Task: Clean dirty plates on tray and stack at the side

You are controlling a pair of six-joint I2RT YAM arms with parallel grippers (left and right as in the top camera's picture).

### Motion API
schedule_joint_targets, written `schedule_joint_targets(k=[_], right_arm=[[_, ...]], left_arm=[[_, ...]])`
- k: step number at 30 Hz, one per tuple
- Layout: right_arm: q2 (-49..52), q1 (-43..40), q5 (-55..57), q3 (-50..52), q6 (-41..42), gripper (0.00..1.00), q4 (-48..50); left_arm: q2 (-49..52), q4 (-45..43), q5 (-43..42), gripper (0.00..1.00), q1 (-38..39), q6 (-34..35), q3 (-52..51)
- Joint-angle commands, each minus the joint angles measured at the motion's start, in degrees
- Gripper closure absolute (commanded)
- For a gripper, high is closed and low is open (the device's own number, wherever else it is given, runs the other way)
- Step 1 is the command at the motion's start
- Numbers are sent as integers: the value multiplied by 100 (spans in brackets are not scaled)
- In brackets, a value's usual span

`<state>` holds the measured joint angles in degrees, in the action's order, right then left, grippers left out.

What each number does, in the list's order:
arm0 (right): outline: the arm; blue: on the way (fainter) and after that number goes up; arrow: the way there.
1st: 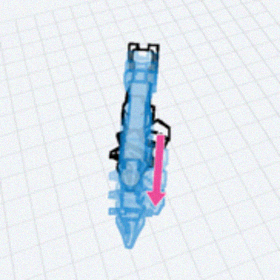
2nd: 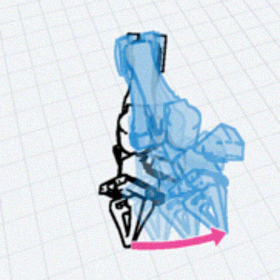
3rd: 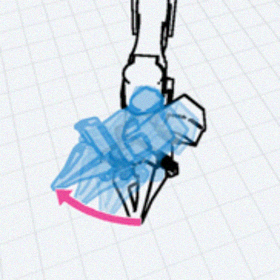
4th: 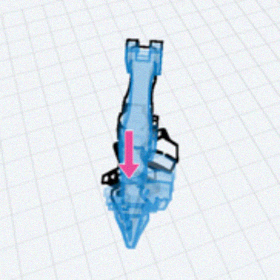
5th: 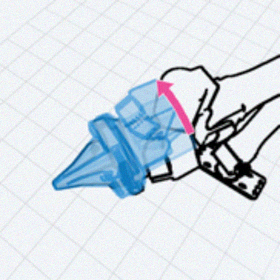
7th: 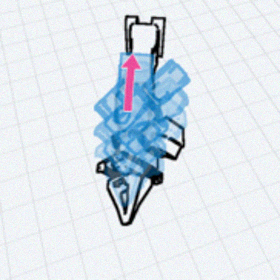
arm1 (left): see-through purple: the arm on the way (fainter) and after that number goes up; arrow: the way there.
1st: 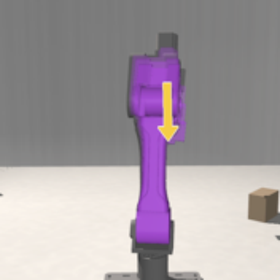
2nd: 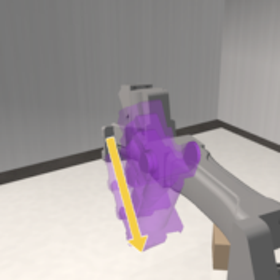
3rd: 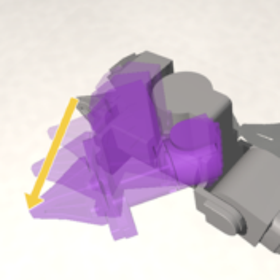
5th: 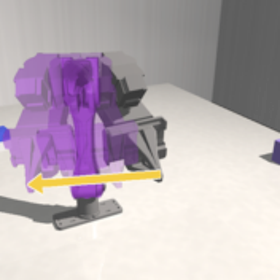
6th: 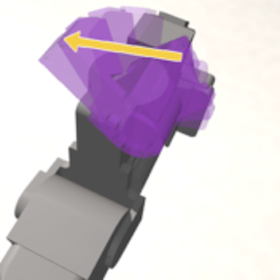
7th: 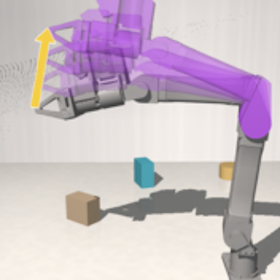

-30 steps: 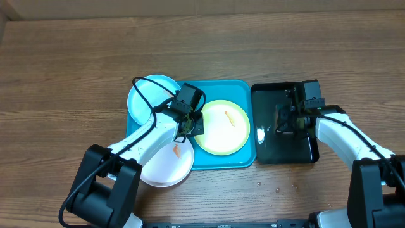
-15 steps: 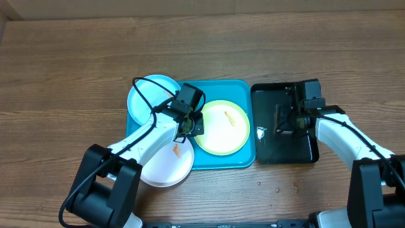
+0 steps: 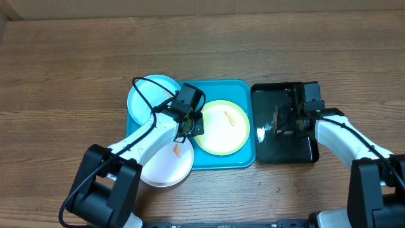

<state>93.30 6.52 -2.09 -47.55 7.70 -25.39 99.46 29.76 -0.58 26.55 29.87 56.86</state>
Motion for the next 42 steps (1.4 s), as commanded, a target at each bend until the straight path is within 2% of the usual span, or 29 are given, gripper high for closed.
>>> schedule_joint_targets(k=[1,4,12,23,32,42], right_arm=[[24,28,35,-2,-20,96,31],[-13,28,57,-212,-24,96,-92],[-105,28,125,-1128,-195,96,-1202],[-105,28,291,-1281,-192,96,-1436],[-92,68,138,-1587,-173,96,-2127],[-90,87,131,-1585,-170,96,-2124]], left_arm=[[61,0,120,91,9,-76,-59],[61,-2,122,96,9,-188,-59],[61,-9,125,96,9,-291,-59],[63,-24,122,96,9,-284,-61],[63,-33,122,96,9,-282,-61],[63,-61,127,96,9,-286,-61]])
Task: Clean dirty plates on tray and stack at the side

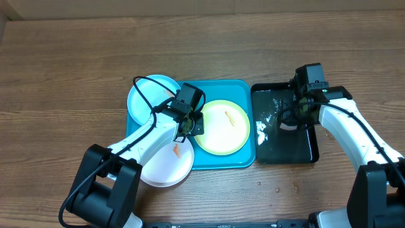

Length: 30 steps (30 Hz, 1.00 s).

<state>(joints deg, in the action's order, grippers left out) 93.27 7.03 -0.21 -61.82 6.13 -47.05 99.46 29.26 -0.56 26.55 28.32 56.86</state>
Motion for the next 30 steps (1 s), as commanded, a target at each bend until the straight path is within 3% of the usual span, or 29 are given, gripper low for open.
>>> schedule_joint_targets(k=[1,16,30], right_arm=[[-87,37,-59,-157,-13,96,44],[-90,37,-94,-251,-15,96,35],[-90,168,-813,-1803,-37,96,-1631]], left_arm=[[63,-7,127,96,9,-133,-61],[63,48,398,96,9,-129,-61],[63,46,393,96,9,-125,-61]])
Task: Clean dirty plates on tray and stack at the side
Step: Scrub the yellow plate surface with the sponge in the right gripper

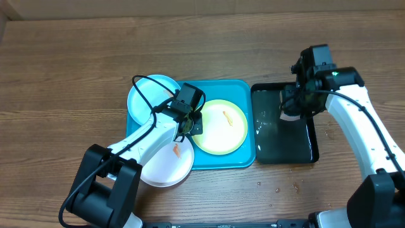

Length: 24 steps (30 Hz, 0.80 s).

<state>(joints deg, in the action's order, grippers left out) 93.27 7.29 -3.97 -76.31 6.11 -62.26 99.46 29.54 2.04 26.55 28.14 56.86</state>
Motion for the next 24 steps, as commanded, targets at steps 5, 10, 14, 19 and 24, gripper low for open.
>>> schedule_joint_targets(k=[5,10,14,19,24], right_arm=[[-90,686,-758,-417,-81,96,-28],[-79,1469,-516,-415,-74,96,199],[7,2085,153,-348,11,96,350],[179,2446,350,-39,17,96,918],[527,2490,535,140,140,96,1322]], left_arm=[[63,15,133,96,9,-87,-61],[63,20,131,96,9,-87,-61],[63,22,129,95,9,-87,-61],[63,20,92,96,9,-87,-61],[63,22,92,95,9,-87,-61]])
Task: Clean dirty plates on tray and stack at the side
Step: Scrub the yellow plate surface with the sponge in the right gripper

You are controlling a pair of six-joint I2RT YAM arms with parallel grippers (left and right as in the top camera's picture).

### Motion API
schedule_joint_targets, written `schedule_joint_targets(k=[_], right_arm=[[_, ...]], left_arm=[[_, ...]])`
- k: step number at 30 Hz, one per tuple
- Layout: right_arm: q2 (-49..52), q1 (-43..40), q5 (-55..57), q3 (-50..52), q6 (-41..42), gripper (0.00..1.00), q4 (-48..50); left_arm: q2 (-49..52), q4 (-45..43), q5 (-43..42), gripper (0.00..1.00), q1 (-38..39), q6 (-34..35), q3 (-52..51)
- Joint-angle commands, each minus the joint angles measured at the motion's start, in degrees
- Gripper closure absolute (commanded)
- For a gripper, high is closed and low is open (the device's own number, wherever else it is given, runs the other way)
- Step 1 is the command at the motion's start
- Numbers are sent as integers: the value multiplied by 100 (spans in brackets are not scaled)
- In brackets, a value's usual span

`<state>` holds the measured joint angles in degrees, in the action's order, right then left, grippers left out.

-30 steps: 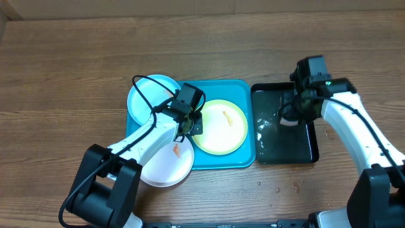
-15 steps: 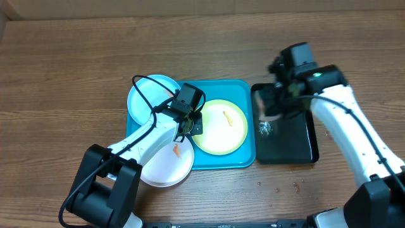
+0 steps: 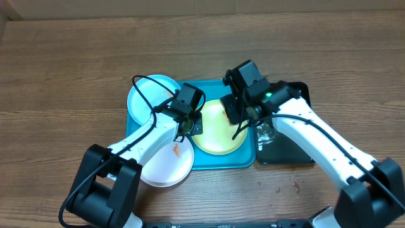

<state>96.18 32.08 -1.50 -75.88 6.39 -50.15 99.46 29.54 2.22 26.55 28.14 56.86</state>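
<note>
A yellow-green plate (image 3: 215, 138) lies in the blue tray (image 3: 243, 161). My left gripper (image 3: 188, 128) sits at the plate's left rim and looks shut on it. My right gripper (image 3: 233, 120) hangs over the plate's upper right part. Its wrist hides its fingers, so whether it holds anything is unclear. A light blue plate (image 3: 144, 96) and a white plate (image 3: 159, 170) lie just left of the tray. The white one carries an orange scrap (image 3: 175, 150).
A black tray (image 3: 297, 151) with wet glints stands right of the blue tray, partly under my right arm. Crumbs dot the wooden table (image 3: 63, 76) in front of the black tray. A black cable loops over the light blue plate.
My right arm has moved left from over the black tray's back edge to over the yellow-green plate. The left arm and all plates stay where they were.
My right gripper was low in the black tray with something white under it. Then it stood further back in that tray, then at its back edge, and now it is over the yellow-green plate. My left gripper stayed at the plate's rim throughout.
</note>
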Motion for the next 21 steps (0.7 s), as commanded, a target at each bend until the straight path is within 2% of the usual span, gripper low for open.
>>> schedule_joint_targets(k=[1,10,21], right_arm=[[332,11,304,96,109,96,155],[1021,11,527,155,90,96,647],[1080,4,616,767,87,96,1480]], left_arm=[[63,22,74,96,9,-87,-61],[63,22,74,96,9,-87,-61],[63,24,74,96,9,-87,-61]])
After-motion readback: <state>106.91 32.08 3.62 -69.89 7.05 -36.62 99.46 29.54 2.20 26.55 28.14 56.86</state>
